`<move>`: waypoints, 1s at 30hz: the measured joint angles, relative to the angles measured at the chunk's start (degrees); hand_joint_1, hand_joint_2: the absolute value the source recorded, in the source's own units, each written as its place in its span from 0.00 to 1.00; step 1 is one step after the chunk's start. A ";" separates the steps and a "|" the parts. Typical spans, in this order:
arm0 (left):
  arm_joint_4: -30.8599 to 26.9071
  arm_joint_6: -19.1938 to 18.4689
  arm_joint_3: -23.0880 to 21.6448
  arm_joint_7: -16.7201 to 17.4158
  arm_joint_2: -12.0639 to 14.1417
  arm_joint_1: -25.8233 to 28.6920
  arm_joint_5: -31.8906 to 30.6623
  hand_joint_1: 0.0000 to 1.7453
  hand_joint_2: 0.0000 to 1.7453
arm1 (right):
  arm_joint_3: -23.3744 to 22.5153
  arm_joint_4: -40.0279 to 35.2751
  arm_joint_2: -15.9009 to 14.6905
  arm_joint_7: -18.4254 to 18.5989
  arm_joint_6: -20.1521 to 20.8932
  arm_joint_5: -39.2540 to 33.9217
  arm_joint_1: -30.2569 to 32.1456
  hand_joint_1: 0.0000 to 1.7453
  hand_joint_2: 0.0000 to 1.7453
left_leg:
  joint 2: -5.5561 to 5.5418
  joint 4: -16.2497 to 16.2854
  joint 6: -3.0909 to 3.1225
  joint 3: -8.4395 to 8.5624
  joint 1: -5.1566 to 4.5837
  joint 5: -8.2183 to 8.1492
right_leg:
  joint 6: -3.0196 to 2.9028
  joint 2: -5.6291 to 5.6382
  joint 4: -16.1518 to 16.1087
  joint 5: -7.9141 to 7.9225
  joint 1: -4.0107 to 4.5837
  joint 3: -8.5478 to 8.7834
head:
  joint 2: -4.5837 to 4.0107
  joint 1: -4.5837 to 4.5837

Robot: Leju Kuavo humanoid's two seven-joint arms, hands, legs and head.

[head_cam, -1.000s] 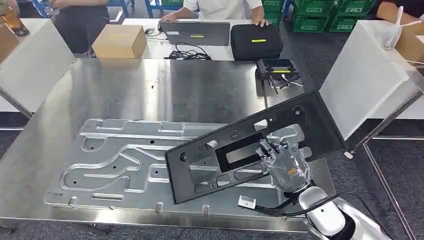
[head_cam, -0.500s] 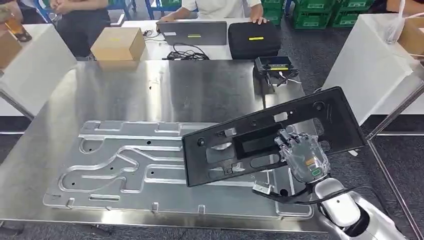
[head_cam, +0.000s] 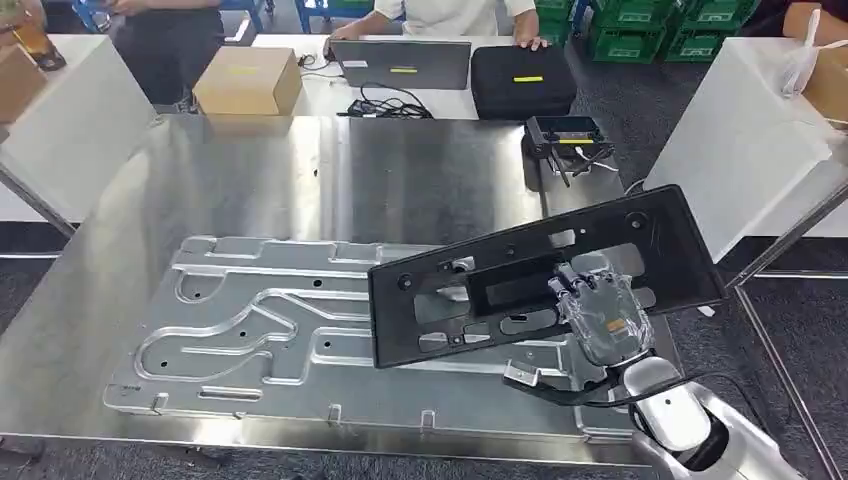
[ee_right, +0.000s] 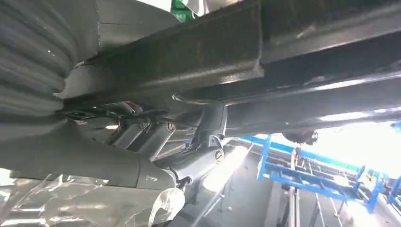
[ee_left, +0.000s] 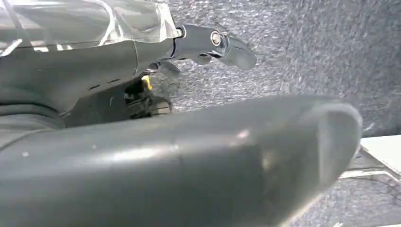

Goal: Take the parts from the cabinet and place them on the table.

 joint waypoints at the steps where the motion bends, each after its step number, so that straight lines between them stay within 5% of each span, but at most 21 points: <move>1: 0.00 -0.02 0.11 0.00 -0.02 0.09 -0.09 0.00 0.00 | 0.00 0.11 0.00 0.15 -0.02 0.00 0.38 1.00 1.00 | 0.00 0.00 0.08 0.02 -0.09 -0.04 | 0.07 0.02 5.64 -2.41 0.16 -2.81 | 0.00 0.00; 3: 0.00 -0.04 0.46 0.04 -0.02 0.26 -0.35 0.00 0.00 | 0.00 0.20 0.00 0.17 -0.18 0.00 1.00 1.00 1.00 | 0.00 0.05 0.17 0.02 -0.29 -0.11 | 0.25 0.03 12.24 -3.96 0.23 -6.41 | 0.00 0.00; 4: 0.00 -0.07 0.48 0.37 0.00 0.28 -0.76 0.00 0.00 | 0.00 0.33 0.02 0.28 -0.52 0.09 1.34 1.00 1.00 | -0.02 0.08 0.23 0.10 -0.31 -0.19 | 0.25 0.01 11.03 -2.26 0.22 -6.25 | 0.00 0.00; 7: -0.11 -0.48 0.48 1.75 -0.02 -0.14 -2.58 0.00 0.00 | -0.04 1.27 0.13 0.35 -1.44 0.33 1.61 1.00 1.00 | -0.15 1.04 -0.30 0.24 -0.12 -0.95 | 0.61 -0.14 -4.39 5.78 -0.22 1.01 | 0.00 0.00; 8: -0.13 -0.70 0.48 1.90 0.00 -0.53 -2.89 0.00 0.00 | -0.04 2.23 0.18 0.63 -1.00 0.05 1.57 1.00 1.00 | -0.19 1.66 -0.88 -0.20 -0.57 -1.48 | 0.49 0.11 -5.88 4.78 0.13 1.74 | 0.00 0.00; 9: -0.13 -1.18 0.48 1.95 -0.02 -0.98 -3.06 0.00 0.00 | -0.18 3.02 0.31 1.18 -0.26 -0.55 1.57 1.00 1.00 | -0.21 2.12 -0.90 -0.42 -0.57 -1.64 | -0.18 0.23 -6.03 5.16 0.03 1.48 | 0.00 -0.04; 13: -0.35 -2.38 0.48 1.92 0.00 -2.02 -3.08 0.00 0.00 | -0.96 7.08 0.22 2.40 0.74 -2.27 1.58 1.00 1.00 | -0.24 2.83 -1.49 -0.63 -0.20 -2.21 | -1.16 0.10 -5.98 5.31 -0.01 1.38 | 0.00 -0.02; 16: -0.61 -2.56 0.48 1.90 -0.02 -2.31 -3.10 0.00 0.00 | -1.49 8.59 0.04 2.49 0.70 -2.62 1.59 1.00 1.00 | -0.08 14.87 -2.83 -6.06 0.39 -8.67 | -1.66 0.17 -5.98 5.46 -0.12 1.13 | 0.00 -0.09; 18: -0.63 -2.93 0.48 1.92 -0.02 -2.30 -3.10 0.00 0.00 | -1.49 9.64 0.04 2.67 1.01 -2.64 1.77 1.00 1.00 | -0.08 21.68 -3.01 -9.41 0.55 -10.58 | -1.66 0.21 -5.98 5.45 -0.11 1.08 | 0.00 -0.09; 20: -0.63 -3.32 0.48 2.12 -0.02 -2.30 -3.04 0.00 0.00 | -1.62 10.29 0.00 3.04 1.60 -2.69 1.97 1.00 1.00 | -0.08 18.53 -2.73 -8.31 0.54 -7.99 | -1.66 0.25 -5.98 5.45 -0.11 1.11 | 0.00 -0.09; 22: -0.63 -3.84 0.48 2.86 0.00 -2.31 -2.45 0.00 0.00 | -2.03 10.62 -0.15 3.63 1.77 -2.73 2.04 1.00 1.00 | -0.10 6.90 -1.50 -2.74 0.10 -2.64 | -1.65 0.29 -6.02 5.46 0.04 1.29 | 0.00 -0.09; 23: -0.63 -4.09 0.50 3.08 0.13 -2.31 -2.21 0.00 0.00 | -2.27 10.73 -0.33 4.09 1.64 -2.78 2.12 1.00 1.00 | -0.09 2.17 -0.39 -0.54 -0.36 -1.49 | -1.62 0.24 -6.09 5.47 -0.14 1.30 | 0.00 -0.09; 27: -0.61 -4.46 0.50 3.67 0.17 -1.83 -1.90 0.00 0.00 | -3.19 11.04 -0.87 5.72 -0.06 -3.15 2.93 1.00 1.00 | 0.15 1.62 -0.11 -0.66 -0.94 -1.31 | -0.30 0.14 -6.77 5.88 -0.23 1.56 | 0.00 -0.09; 28: -0.61 -4.50 0.50 3.69 0.22 -1.81 -1.81 0.00 0.00 | -3.56 11.04 -0.94 5.97 -0.93 -3.06 3.15 1.00 1.00 | 0.16 0.10 0.06 0.18 -0.40 -0.35 | 0.14 0.15 -6.88 5.76 0.13 1.57 | 0.00 -0.04; 30: -0.63 -4.79 0.50 3.74 0.20 -1.91 -1.81 0.00 0.00 | -4.39 11.13 -1.03 6.38 -2.79 -2.56 3.32 1.00 1.00 | 0.34 -0.58 0.42 0.40 -0.23 0.25 | -0.07 0.10 -1.90 2.22 0.08 -0.37 | 0.00 -0.02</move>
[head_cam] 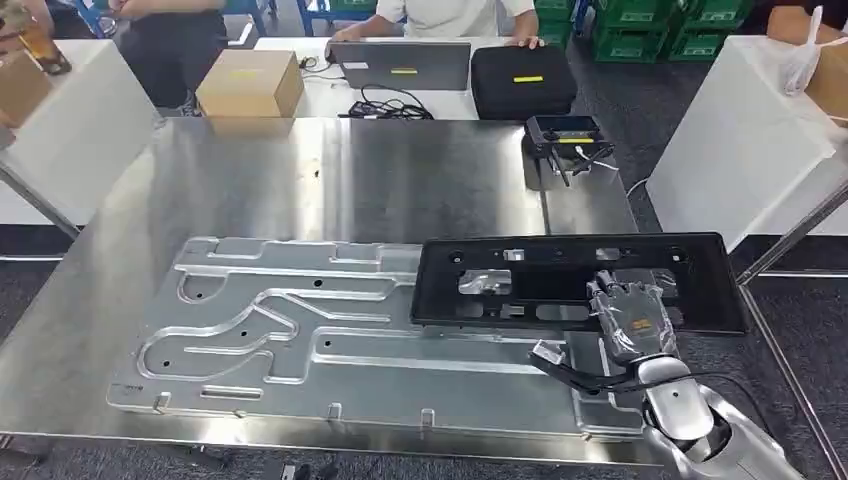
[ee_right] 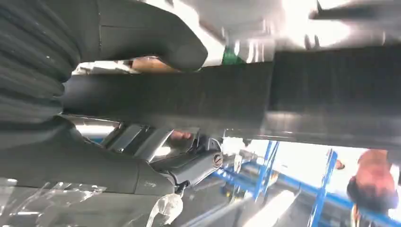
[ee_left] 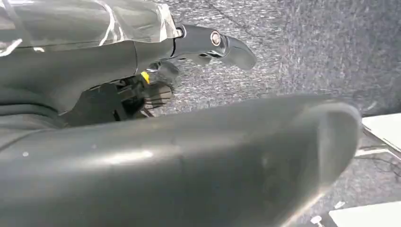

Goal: Take the parts from the cabinet and place them on the table.

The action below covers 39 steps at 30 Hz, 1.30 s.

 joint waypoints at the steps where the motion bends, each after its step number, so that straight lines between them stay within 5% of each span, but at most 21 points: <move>1: 0.00 -0.15 0.00 0.15 -0.06 0.10 -0.02 0.00 0.00 | -0.29 0.04 -0.07 0.17 -0.48 0.07 0.01 1.00 1.00 | -0.01 0.01 0.01 -0.01 -0.01 -0.01 | 0.06 0.02 4.55 -2.41 0.13 -1.91 | 0.00 0.00; 3: 0.00 -0.33 0.00 0.20 -0.20 0.27 -0.02 0.00 0.00 | -0.37 0.20 -0.07 0.20 -0.61 0.26 0.18 1.00 1.00 | -0.02 0.07 0.02 -0.11 -0.13 -0.02 | 0.28 0.01 12.91 -5.63 0.14 -5.69 | 0.00 0.02; 4: 0.00 -0.33 0.00 0.20 -0.20 0.35 -0.02 0.00 0.00 | -0.42 0.24 -0.07 0.20 -0.61 0.35 0.35 1.00 1.00 | -0.03 0.10 0.02 -0.10 -0.13 -0.02 | 0.39 0.00 13.45 -5.18 0.13 -5.91 | 0.00 0.00; 5: 0.00 -0.35 0.00 0.22 -0.20 0.41 0.00 0.00 0.00 | -0.48 0.31 -0.07 0.20 -0.64 0.37 0.38 1.00 1.00 | -0.03 0.19 -0.02 -0.10 -0.09 -0.05 | 0.50 -0.03 11.26 -3.62 0.05 -4.80 | 0.00 0.02; 8: 0.00 -0.33 0.00 0.24 -0.26 0.45 0.26 0.00 0.00 | -1.29 0.28 -0.07 0.46 -0.66 0.37 0.22 1.00 1.00 | -0.08 1.46 -0.91 -0.20 0.20 -0.85 | 1.17 -0.19 -4.16 2.53 -0.46 3.18 | 0.00 0.02; 10: 0.00 -0.13 0.02 0.20 -0.22 0.26 0.09 0.00 0.00 | -1.75 0.04 -0.09 0.65 -0.68 0.29 -0.19 1.00 1.00 | -0.13 2.56 -1.46 -1.02 -0.28 -1.44 | -0.17 0.23 -3.96 1.83 -0.19 2.91 | 0.00 -0.04; 13: 0.00 0.07 0.02 0.24 -0.18 0.36 -0.04 0.00 0.00 | -1.97 0.04 -0.15 0.70 -0.68 0.28 -0.18 1.00 1.00 | -0.21 2.76 -1.75 -1.31 -0.13 -1.62 | -1.00 0.18 -3.75 1.92 -0.31 2.65 | 0.00 -0.04; 14: 0.00 0.11 0.04 0.31 -0.15 0.37 -0.15 0.00 0.00 | -2.03 -0.15 -0.22 0.70 -0.66 0.28 -0.48 1.00 1.00 | -0.20 4.05 -2.17 -1.78 -0.01 -2.65 | -1.18 0.21 -3.79 1.93 -0.24 2.66 | 0.00 -0.04; 17: 0.00 -0.26 0.02 1.01 -0.24 0.20 -0.70 0.00 0.00 | -2.84 -1.27 -0.37 0.94 -0.64 0.63 -1.20 1.00 1.00 | -0.17 17.07 -3.27 -7.56 0.66 -8.90 | -1.64 0.17 -3.77 2.04 -0.27 2.41 | 0.00 -0.06; 19: 0.00 -0.46 0.02 1.36 -0.35 0.25 -0.79 0.00 0.00 | -3.08 -1.55 -0.46 1.33 -0.59 0.92 -1.65 1.00 1.00 | -0.19 22.54 -3.28 -10.37 0.75 -10.02 | -1.65 0.19 -3.77 1.99 -0.06 2.46 | 0.00 -0.07; 21: 0.00 -0.50 0.02 1.55 -0.37 0.22 -1.07 0.00 0.00 | -3.52 -1.95 -0.57 2.04 -0.68 0.96 -1.67 1.00 1.00 | -0.21 17.87 -2.46 -8.68 0.47 -6.74 | -1.71 0.32 -3.78 1.92 0.34 2.68 | 0.00 -0.07; 23: 0.00 -0.50 0.02 1.95 -0.35 0.10 -1.33 0.00 0.00 | -4.31 -2.84 -0.83 3.09 -0.83 0.94 -1.72 1.00 1.00 | -0.33 6.74 -0.05 -3.76 -0.52 -1.16 | -1.81 0.40 -3.91 1.84 0.68 2.98 | 0.00 -0.07; 24: 0.00 -0.50 0.02 1.97 -0.05 0.03 -1.36 0.00 0.00 | -4.72 -2.99 -0.85 3.54 -0.94 0.83 -1.82 1.00 1.00 | -0.32 3.91 1.08 -2.68 -1.18 -0.61 | -1.79 0.32 -3.97 1.81 0.45 2.97 | 0.00 0.00; 25: 0.00 -0.50 0.02 1.99 -0.17 -0.09 -1.44 0.00 0.00 | -5.29 -3.19 -1.01 4.22 -1.36 0.37 -1.89 1.00 1.00 | 0.08 3.07 1.21 -1.88 -1.28 -0.82 | -1.67 0.41 -4.01 1.75 0.72 2.76 | 0.00 -0.02; 28: 0.00 -0.59 0.02 2.58 -0.24 -0.13 -1.57 0.00 0.00 | -7.00 -3.83 -1.42 6.69 -3.55 -1.05 -1.48 1.00 1.00 | 0.00 2.28 1.12 -1.78 -1.51 -0.64 | -1.25 0.44 -4.26 1.94 0.36 2.84 | 0.00 -0.02; 29: 0.00 -0.59 0.02 2.84 -0.24 -0.17 -1.66 0.00 0.00 | -7.78 -4.13 -1.84 7.21 -4.63 -1.62 -1.26 1.00 1.00 | 0.25 0.92 0.38 -1.04 -0.73 0.01 | -1.00 0.39 -3.76 1.34 0.53 2.78 | 0.00 0.00; 31: 0.00 -0.66 0.02 3.04 -0.24 -0.34 -1.90 0.00 0.00 | -8.94 -4.31 -1.84 7.96 -6.26 -2.14 -1.10 1.00 1.00 | 0.30 0.56 0.24 -0.76 -0.83 0.10 | -0.75 0.24 -0.48 -0.89 0.55 1.54 | 0.00 -0.02; 32: 0.00 -0.72 0.02 3.26 -0.42 -0.32 -2.14 0.00 0.00 | -10.23 -4.42 -1.86 8.61 -7.79 -2.67 -1.04 1.00 1.00 | 0.27 0.63 0.30 -0.73 -0.76 0.13 | -0.55 0.26 5.96 -4.21 0.58 -1.47 | 0.00 0.00; 34: 0.00 -0.96 0.02 3.45 -0.72 -0.28 -2.56 0.00 0.00 | -11.39 -4.55 -1.86 9.51 -9.73 -3.63 -0.36 1.00 1.00 | 0.27 0.64 0.32 -0.78 -0.62 0.09 | -0.11 0.22 13.81 -6.71 0.43 -5.45 | 0.00 0.00; 36: 0.00 -1.18 0.02 3.87 -0.83 -0.29 -2.80 0.00 0.00 | -12.39 -4.57 -1.86 9.97 -11.61 -4.98 0.42 1.00 1.00 | 0.23 0.77 0.17 -0.70 -0.22 -0.01 | 0.47 0.16 12.23 -4.41 0.08 -5.00 | 0.00 0.00; 39: 0.00 -1.25 0.00 4.07 -1.05 -0.17 -3.10 0.00 0.00 | -13.92 -4.64 -1.84 10.34 -14.45 -6.27 0.99 1.00 1.00 | 0.09 2.65 -1.40 -1.03 0.77 -1.13 | 2.13 -0.25 -1.94 2.22 -1.26 2.08 | 0.00 0.02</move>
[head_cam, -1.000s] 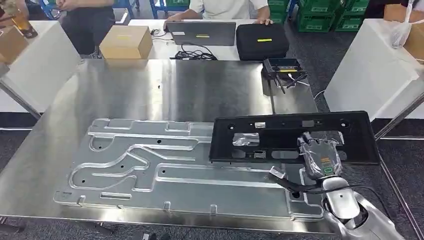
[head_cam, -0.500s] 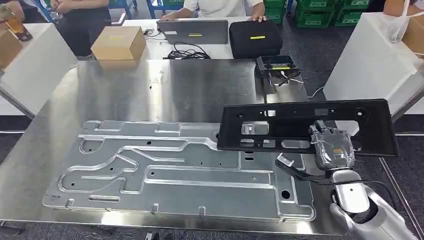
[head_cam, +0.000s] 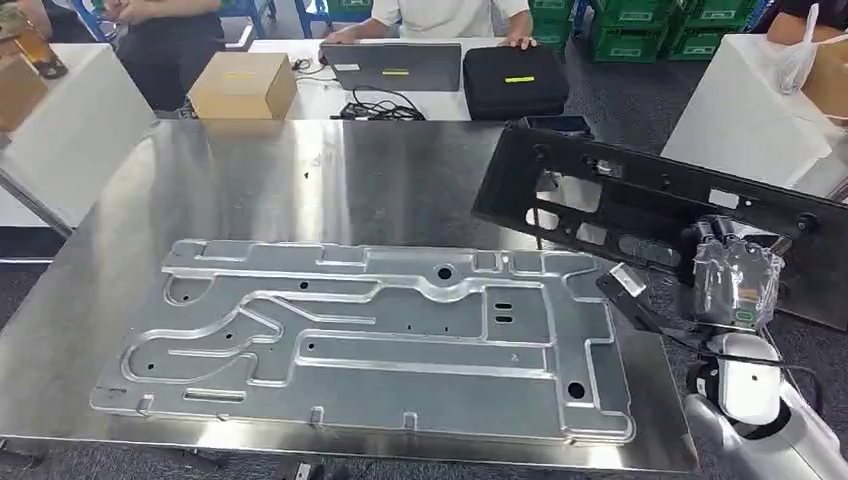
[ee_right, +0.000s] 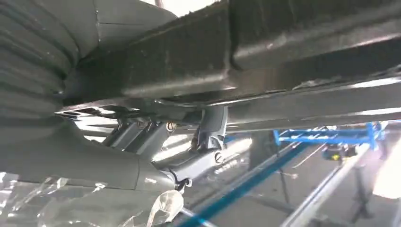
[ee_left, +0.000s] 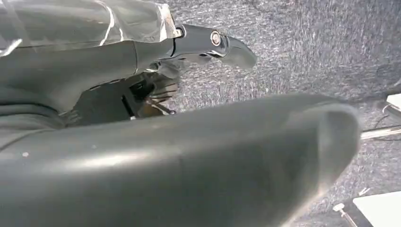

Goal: Take the parts from the cabinet and place them on the table.

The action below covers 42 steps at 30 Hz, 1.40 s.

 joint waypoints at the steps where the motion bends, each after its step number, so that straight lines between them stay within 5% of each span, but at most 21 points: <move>1: 0.02 0.02 0.00 0.19 0.42 -0.02 -0.04 0.00 0.00 | -0.29 0.07 0.11 0.15 -0.95 -0.18 0.79 1.00 1.00 | -0.09 0.64 -0.74 -0.58 -0.35 -0.41 | 0.57 0.59 1.32 -1.78 0.06 -0.69 | 0.00 0.02; 3: -0.02 -0.07 -0.02 0.24 0.20 -0.16 -0.33 0.00 0.00 | -0.94 -0.04 0.11 -0.02 -2.91 -0.81 0.62 1.00 1.00 | -0.22 2.17 -0.80 -1.39 -0.79 -1.00 | -1.73 0.90 1.01 -1.48 -0.27 -1.02 | 0.00 0.00; 7: -0.04 -0.09 -0.04 0.77 0.44 -0.16 -0.81 0.00 0.00 | -1.86 0.42 1.09 -0.90 -9.17 -3.81 2.68 1.00 1.00 | -0.33 3.80 -1.48 -2.27 -0.45 -2.48 | -2.86 0.79 1.36 -1.33 -0.30 -1.71 | 0.00 -0.09; 11: -0.09 -0.09 -0.07 0.92 0.40 -0.23 -1.42 0.00 0.00 | -2.80 0.92 2.36 -4.15 -12.07 -9.14 3.31 1.00 1.00 | -0.30 20.10 -1.93 -9.59 -0.20 -9.85 | -3.31 0.48 1.26 -1.09 0.26 -2.00 | 0.00 -0.09; 12: -0.11 -0.09 -0.11 0.94 0.40 -0.25 -1.42 0.00 0.00 | -2.78 1.12 2.84 -5.10 -11.91 -9.31 3.48 1.00 1.00 | -0.31 21.14 -1.55 -10.26 -0.25 -9.63 | -3.32 0.49 1.25 -1.09 0.63 -2.00 | 0.00 -0.11; 14: -0.13 -0.11 -0.13 0.96 0.42 -0.35 -1.44 0.00 0.00 | -2.47 1.55 3.91 -6.65 -11.26 -9.00 3.56 1.00 1.00 | -0.36 15.04 0.23 -7.62 -1.10 -6.00 | -3.37 0.60 1.19 -1.04 1.66 -1.96 | 0.00 -0.09; 16: -0.13 -0.13 -0.13 0.96 0.68 -0.64 -1.62 0.00 0.00 | -2.01 1.73 4.68 -8.24 -9.09 -8.50 3.37 1.00 1.00 | -0.94 4.60 3.80 -2.53 -3.11 -1.92 | -3.87 0.48 0.71 -0.72 2.05 -1.78 | 0.00 -0.09; 17: -0.13 -0.13 -0.17 1.16 1.51 -0.81 -1.70 0.00 0.00 | -1.49 1.97 5.48 -9.33 -7.79 -7.98 3.25 1.00 1.00 | -0.61 1.52 5.52 -1.08 -4.72 -1.55 | -3.75 0.01 0.50 -0.59 2.20 -1.61 | 0.00 0.09; 20: -0.33 0.00 -0.26 1.38 1.49 -1.55 -2.17 0.00 0.00 | 0.35 2.56 6.95 -10.84 -5.49 -6.93 2.84 1.00 1.00 | -0.43 0.18 5.10 -0.92 -4.87 -0.65 | -3.45 -0.17 -0.61 0.10 1.73 -1.55 | 0.00 -0.04; 21: -0.33 0.04 -0.28 1.46 1.51 -1.78 -2.32 0.00 0.00 | 0.76 2.56 7.28 -11.21 -5.14 -6.78 2.78 1.00 1.00 | -0.41 -1.59 5.62 -0.18 -4.83 0.22 | -3.28 -0.20 -1.45 0.53 1.85 -1.06 | 0.00 -0.02; 23: -0.44 0.02 -0.33 1.60 1.49 -2.03 -2.42 0.00 0.00 | 1.66 2.80 8.02 -11.59 -4.81 -6.43 2.80 1.00 1.00 | -0.42 -5.12 5.21 1.71 -3.85 2.42 | -3.25 0.05 0.76 -1.10 2.16 -1.95 | 0.00 -0.04; 25: -0.48 0.02 -0.35 1.77 1.38 -2.27 -2.40 0.00 0.00 | 2.27 3.06 8.17 -11.61 -4.77 -6.43 2.41 1.00 1.00 | -0.44 -5.20 4.79 1.58 -2.99 2.96 | -2.39 0.36 8.73 -5.53 1.92 -5.52 | 0.00 0.00; 27: -0.48 0.04 -0.44 2.01 1.36 -2.37 -2.25 0.00 0.00 | 3.08 3.32 8.81 -12.02 -4.64 -6.47 2.40 1.00 1.00 | -0.48 -5.04 4.22 1.38 -2.30 2.94 | -1.15 0.29 14.34 -7.14 1.18 -8.21 | 0.00 0.02; 29: -0.48 0.00 -0.46 2.21 1.27 -2.38 -1.92 0.00 0.00 | 3.82 3.48 9.40 -12.68 -4.64 -8.36 2.39 1.00 1.00 | -0.52 -4.10 2.71 0.96 -1.21 2.51 | 0.34 0.14 10.00 -4.07 0.33 -5.95 | 0.00 0.02; 31: -0.46 -0.17 -0.46 2.36 1.25 -2.28 -1.73 0.00 0.00 | 4.28 3.48 10.20 -13.22 -4.88 -11.84 2.38 1.00 1.00 | -0.55 -0.90 0.73 -0.49 -0.13 1.03 | 2.29 -0.54 -0.30 0.02 -0.92 -0.46 | 0.00 0.05; 32: -0.44 -0.28 -0.46 2.76 1.53 -2.25 -1.51 0.00 0.00 | 4.52 3.56 10.58 -13.31 -5.14 -13.23 2.45 1.00 1.00 | -0.63 0.69 -0.32 -1.58 -0.72 0.16 | 2.42 -0.38 1.63 -1.18 -0.30 -1.76 | 0.00 0.13; 34: -0.48 -0.74 -0.52 4.42 1.18 -2.32 -1.22 0.00 0.00 | 4.78 3.15 11.19 -13.66 -5.80 -15.68 2.44 1.00 1.00 | -0.57 2.33 -0.62 -2.47 -0.38 -0.74 | -1.25 0.04 1.91 -1.25 -0.41 -2.37 | 0.00 0.26; 37: -0.46 -1.07 -0.55 6.69 1.07 -2.32 -1.16 0.00 0.00 | 5.35 3.11 12.50 -14.23 -5.80 -16.81 2.50 1.00 1.00 | -0.59 3.05 -1.00 -2.73 -0.13 -1.36 | -2.56 0.28 1.95 -0.84 -0.90 -2.68 | 0.00 0.07; 38: -0.48 -1.27 -0.57 6.86 0.77 -2.28 -1.16 0.00 0.00 | 5.42 3.11 12.55 -14.25 -5.75 -17.05 2.46 1.00 1.00 | -0.57 5.20 -1.31 -3.60 -0.22 -3.09 | -3.16 0.47 1.85 -0.63 -0.79 -2.80 | 0.00 0.00; 39: -0.46 -1.40 -0.59 6.93 0.61 -2.25 -1.05 0.00 0.00 | 5.44 3.06 12.63 -14.25 -5.75 -17.27 2.33 1.00 1.00 | -0.56 9.15 -1.64 -5.29 0.05 -5.55 | -3.80 0.38 1.82 -0.47 -0.88 -2.95 | 0.00 0.02; 42: -0.48 -1.64 -0.59 6.95 0.02 -2.26 -0.65 0.00 0.00 | 5.59 2.82 13.09 -14.25 -5.62 -17.44 2.29 1.00 1.00 | -0.48 20.41 -2.39 -10.00 1.02 -10.21 | -3.78 0.26 1.81 -0.33 -0.79 -3.30 | 0.00 0.00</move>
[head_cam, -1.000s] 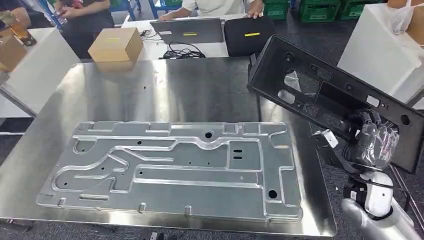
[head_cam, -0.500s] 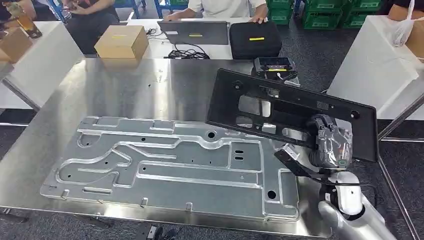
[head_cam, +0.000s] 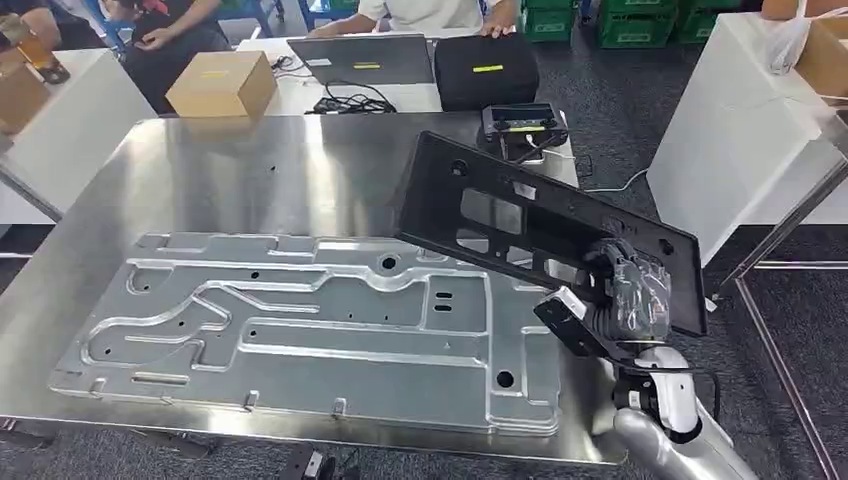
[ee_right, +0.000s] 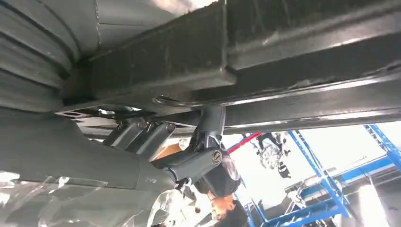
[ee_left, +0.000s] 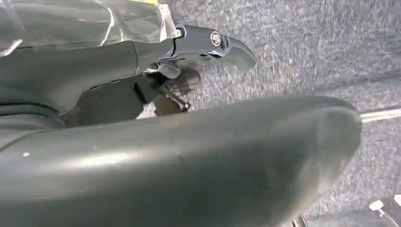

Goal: Take the parts from the cabinet and place them on the table.

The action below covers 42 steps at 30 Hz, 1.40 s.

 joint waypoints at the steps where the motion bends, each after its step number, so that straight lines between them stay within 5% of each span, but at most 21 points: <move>1: 0.00 -0.02 0.00 0.02 -0.22 0.04 0.11 0.00 0.00 | 0.04 -0.04 0.00 0.00 0.04 0.00 -0.01 1.00 1.00 | -0.01 -0.18 0.02 0.24 0.00 0.49 | 0.01 0.02 0.00 0.01 0.08 0.02 | 0.00 0.00; 3: 0.00 -0.18 -0.04 0.00 -0.55 0.02 0.13 0.00 0.00 | 0.04 -0.37 0.04 0.02 0.13 -0.02 -0.02 1.00 1.00 | -0.03 -7.82 0.76 4.29 -0.19 4.34 | 0.15 0.18 -0.07 0.12 0.51 0.14 | 0.00 0.02; 5: 0.00 -0.35 -0.07 0.02 -0.55 -0.02 0.31 0.00 0.00 | 0.04 -0.83 0.11 0.00 0.20 0.00 -0.09 1.00 1.00 | -0.16 -18.36 2.82 9.76 -1.15 7.97 | 0.37 0.16 -0.58 0.44 0.45 0.47 | 0.00 0.04; 9: 0.00 -0.59 -0.09 0.37 -0.81 -0.19 0.65 0.00 0.00 | 0.04 -1.03 0.18 -0.13 0.55 0.42 -0.31 1.00 1.00 | 0.50 -19.54 2.23 9.83 -2.09 8.50 | 1.64 0.50 -1.62 1.15 0.33 0.77 | 0.00 0.07; 11: 0.00 -0.74 -0.09 0.39 -0.87 -0.32 0.61 0.00 0.00 | 0.07 -1.20 0.26 -0.52 1.64 1.03 -0.63 1.00 1.00 | 0.81 -22.06 2.17 11.30 -1.60 10.04 | 1.97 0.07 -0.74 0.52 0.59 0.45 | -0.02 0.11; 14: 0.00 -1.07 -0.11 0.48 -1.09 -0.35 0.55 0.00 0.00 | 0.63 -1.12 0.28 -1.48 4.02 2.10 -1.64 1.00 1.00 | 0.77 -22.43 2.73 11.27 -1.49 10.15 | 1.46 0.12 11.34 -6.16 1.43 -5.12 | 0.00 0.15; 16: 0.00 -1.18 -0.11 0.55 -1.16 -0.30 0.55 0.00 0.00 | 1.22 -0.94 0.35 -2.01 5.10 2.60 -1.69 1.00 1.00 | 0.73 -22.38 2.73 11.29 -1.51 10.10 | 1.64 0.10 15.70 -6.98 1.49 -7.12 | 0.00 0.15; 17: 0.00 -1.20 -0.11 0.55 -1.16 -0.21 0.57 0.00 0.00 | 1.70 -0.79 0.39 -2.27 5.51 2.86 -1.70 1.00 1.00 | 0.68 -22.33 2.69 11.41 -1.40 9.98 | 1.81 0.02 13.74 -5.21 1.39 -6.18 | 0.00 0.17; 19: 0.02 -1.20 -0.11 0.72 -1.18 0.04 0.63 0.00 0.00 | 2.21 -0.74 0.46 -2.36 5.62 3.13 -1.96 1.00 1.00 | 0.47 -21.36 2.01 11.38 -0.95 9.24 | 2.43 -0.22 4.03 -0.12 1.03 -1.31 | 0.00 0.17; 20: 0.02 -1.18 -0.11 0.79 -1.14 0.24 0.63 0.00 0.00 | 2.47 -0.68 0.50 -2.40 5.62 3.19 -2.01 1.00 1.00 | 0.43 -20.20 1.40 10.96 -1.06 8.43 | 2.87 -0.65 -0.15 0.91 0.71 0.54 | 0.00 0.17; 21: 0.02 -1.05 -0.11 1.05 -1.05 0.11 0.70 0.00 0.00 | 2.73 -0.50 0.59 -2.51 5.64 3.24 -2.61 1.00 1.00 | 0.37 -18.56 0.86 10.03 -1.35 7.53 | 2.36 -0.12 -0.57 -0.14 0.90 0.74 | 0.00 0.22; 22: 0.02 -0.98 -0.13 1.20 -1.05 0.26 0.80 0.00 0.00 | 2.82 -0.46 0.89 -2.60 5.59 3.17 -2.59 1.00 1.00 | 0.38 -18.08 1.11 9.73 -1.28 7.44 | 1.55 0.01 -0.14 -0.22 0.88 0.33 | 0.00 0.15; 26: 0.02 -0.07 -0.13 3.15 -1.11 0.33 1.53 0.00 0.00 | 3.82 0.59 1.83 -3.89 4.55 2.56 -2.61 1.00 1.00 | 0.33 -17.62 0.47 9.26 -1.15 6.77 | 0.69 -0.13 -0.16 -0.14 0.90 0.07 | 0.00 0.13; 29: 0.02 0.52 -0.13 4.20 -1.11 0.06 1.31 0.00 0.00 | 4.20 1.38 2.75 -4.61 3.74 2.38 -2.67 1.00 1.00 | 0.36 -5.59 -0.54 3.26 -0.65 1.61 | 0.59 -0.19 -0.21 -0.15 0.95 0.08 | 0.00 0.13; 31: 0.02 0.68 -0.13 4.85 -1.14 -0.20 1.31 0.00 0.00 | 4.65 2.08 3.24 -4.72 3.45 2.03 -2.69 1.00 1.00 | 0.33 0.27 -0.31 -0.38 -0.68 0.68 | 0.58 -0.10 -0.21 -0.21 1.08 0.12 | 0.00 0.13; 33: 0.02 0.90 -0.13 5.90 -1.14 -0.71 1.33 0.00 0.00 | 4.98 2.40 3.67 -4.70 3.41 2.01 -2.83 1.00 1.00 | 0.31 -4.83 0.57 1.27 -0.96 4.64 | 0.53 0.01 -0.25 -0.26 1.26 0.43 | 0.00 0.13; 35: 0.02 1.53 -0.13 7.39 -1.07 -1.26 1.35 0.00 0.00 | 5.03 2.58 3.91 -4.61 3.43 1.95 -3.31 1.00 1.00 | -0.04 -15.94 2.10 6.07 -1.48 10.35 | 0.52 0.11 -0.65 -0.26 1.14 0.91 | 0.00 0.13; 36: 0.02 1.77 -0.13 7.85 -0.92 -1.48 1.35 0.00 0.00 | 5.03 2.69 3.96 -4.52 3.37 1.95 -3.55 1.00 1.00 | -0.20 -18.38 2.33 7.21 -1.73 10.04 | 0.59 0.16 -0.97 -0.17 1.08 1.11 | 0.00 0.13; 40: 0.02 2.25 -0.13 10.30 -0.72 -1.72 1.68 0.00 0.00 | 5.09 3.13 4.20 -4.57 3.30 1.88 -3.85 1.00 1.00 | -0.03 -19.85 2.82 7.70 -2.59 10.83 | 1.99 0.35 -2.61 0.86 0.75 1.76 | 0.00 0.11; 41: 0.02 2.30 -0.13 11.02 -0.72 -1.78 1.68 0.00 0.00 | 5.07 3.19 4.17 -4.63 3.30 1.90 -3.87 1.00 1.00 | 0.24 -21.79 2.72 8.71 -1.67 11.93 | 2.13 0.18 -2.13 0.24 0.87 1.80 | 0.00 0.15; 42: 0.02 2.29 -0.13 11.28 -0.74 -1.86 1.68 0.00 0.00 | 5.11 3.37 4.17 -4.74 3.34 1.90 -4.01 1.00 1.00 | 0.22 -22.39 2.91 9.01 -2.05 12.41 | 1.94 0.01 -0.60 -1.26 1.27 1.18 | 0.00 0.20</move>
